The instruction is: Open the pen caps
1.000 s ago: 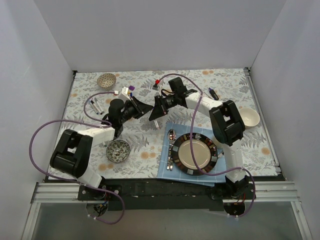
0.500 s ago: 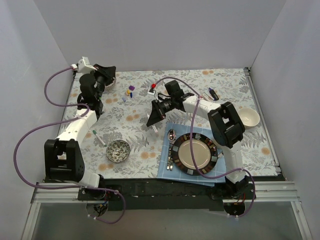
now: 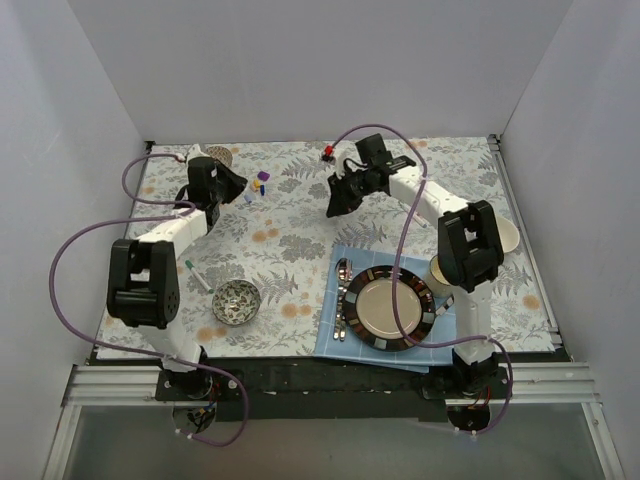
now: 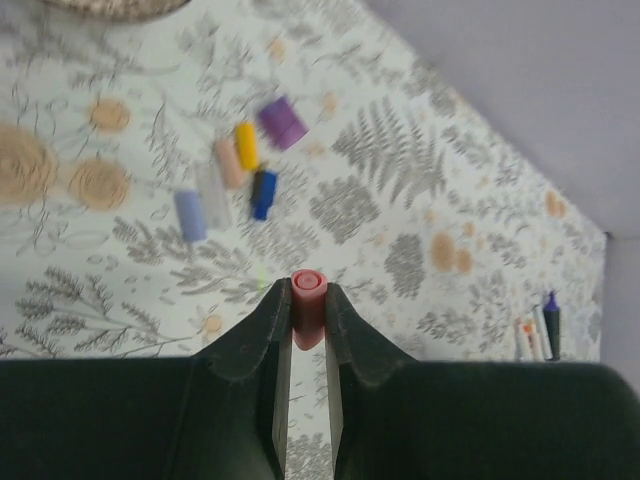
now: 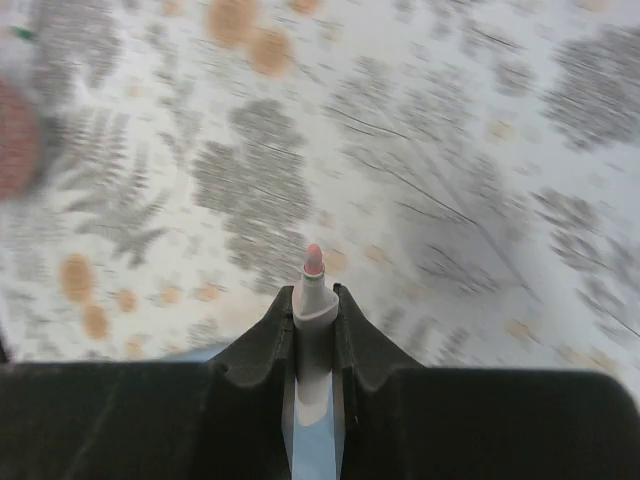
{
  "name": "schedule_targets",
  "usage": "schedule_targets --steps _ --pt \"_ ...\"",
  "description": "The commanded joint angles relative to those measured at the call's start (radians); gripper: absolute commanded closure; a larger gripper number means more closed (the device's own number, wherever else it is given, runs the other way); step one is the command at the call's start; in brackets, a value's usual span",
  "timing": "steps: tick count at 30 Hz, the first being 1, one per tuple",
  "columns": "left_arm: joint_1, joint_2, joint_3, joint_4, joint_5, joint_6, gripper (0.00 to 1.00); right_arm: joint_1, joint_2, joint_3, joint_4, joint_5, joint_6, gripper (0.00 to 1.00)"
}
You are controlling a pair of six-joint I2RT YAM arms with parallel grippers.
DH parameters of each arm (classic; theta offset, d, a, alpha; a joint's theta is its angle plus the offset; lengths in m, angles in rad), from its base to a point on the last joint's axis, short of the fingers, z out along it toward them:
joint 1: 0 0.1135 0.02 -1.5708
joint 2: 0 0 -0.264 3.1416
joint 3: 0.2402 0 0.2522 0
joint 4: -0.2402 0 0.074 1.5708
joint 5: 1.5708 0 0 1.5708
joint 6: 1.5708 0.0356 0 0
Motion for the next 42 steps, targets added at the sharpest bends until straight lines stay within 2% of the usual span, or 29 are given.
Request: schedule_targets --steps 1,7,11,15,18,19,21,22,27,30,33,38,41,42 --pt "0.014 0.061 0.074 -0.121 0.037 -0.041 1.00 -0.089 -0.047 -0.021 -0.023 0.261 -0.123 0.99" --pt "0.043 0.180 0.119 -0.161 0.018 -0.020 1.00 -0.193 0.031 0.009 -0.053 0.413 -0.180 0.92" --pt "0.065 0.228 0.129 -0.175 0.006 -0.007 1.00 -0.205 0.076 0.016 -0.041 0.552 -0.212 0.87" --pt "0.074 0.260 0.134 -0.176 -0.011 0.006 1.00 -0.210 0.105 0.028 -0.046 0.614 -0.238 0.80" --pt "0.079 0.272 0.139 -0.209 -0.023 0.014 1.00 -0.210 0.119 0.031 -0.046 0.660 -0.247 0.72" --pt "0.080 0.280 0.142 -0.213 -0.023 0.016 1.00 -0.209 0.120 0.031 -0.043 0.663 -0.249 0.65" --pt "0.083 0.289 0.146 -0.216 -0.026 0.016 1.00 -0.212 0.114 0.028 -0.038 0.723 -0.255 0.58" --pt "0.083 0.297 0.152 -0.218 -0.026 0.017 1.00 -0.215 0.100 0.025 -0.029 0.729 -0.256 0.51" --pt "0.088 0.315 0.168 -0.232 -0.020 0.017 0.98 -0.224 0.033 -0.017 0.002 0.703 -0.252 0.46" --pt "0.088 0.325 0.174 -0.235 -0.014 0.017 0.91 -0.228 -0.015 -0.038 0.006 0.634 -0.241 0.46" --pt "0.086 0.338 0.188 -0.242 -0.002 0.017 0.80 -0.228 -0.076 -0.079 0.040 0.557 -0.229 0.46" --pt "0.088 0.354 0.206 -0.247 0.032 0.026 0.53 -0.228 -0.154 -0.121 0.066 0.456 -0.209 0.46" --pt "0.088 0.343 0.221 -0.249 0.078 0.040 0.45 -0.228 -0.188 -0.144 0.077 0.399 -0.200 0.46" --pt "0.118 0.332 0.215 -0.241 0.084 0.046 0.43 -0.228 -0.208 -0.152 0.085 0.384 -0.198 0.46"
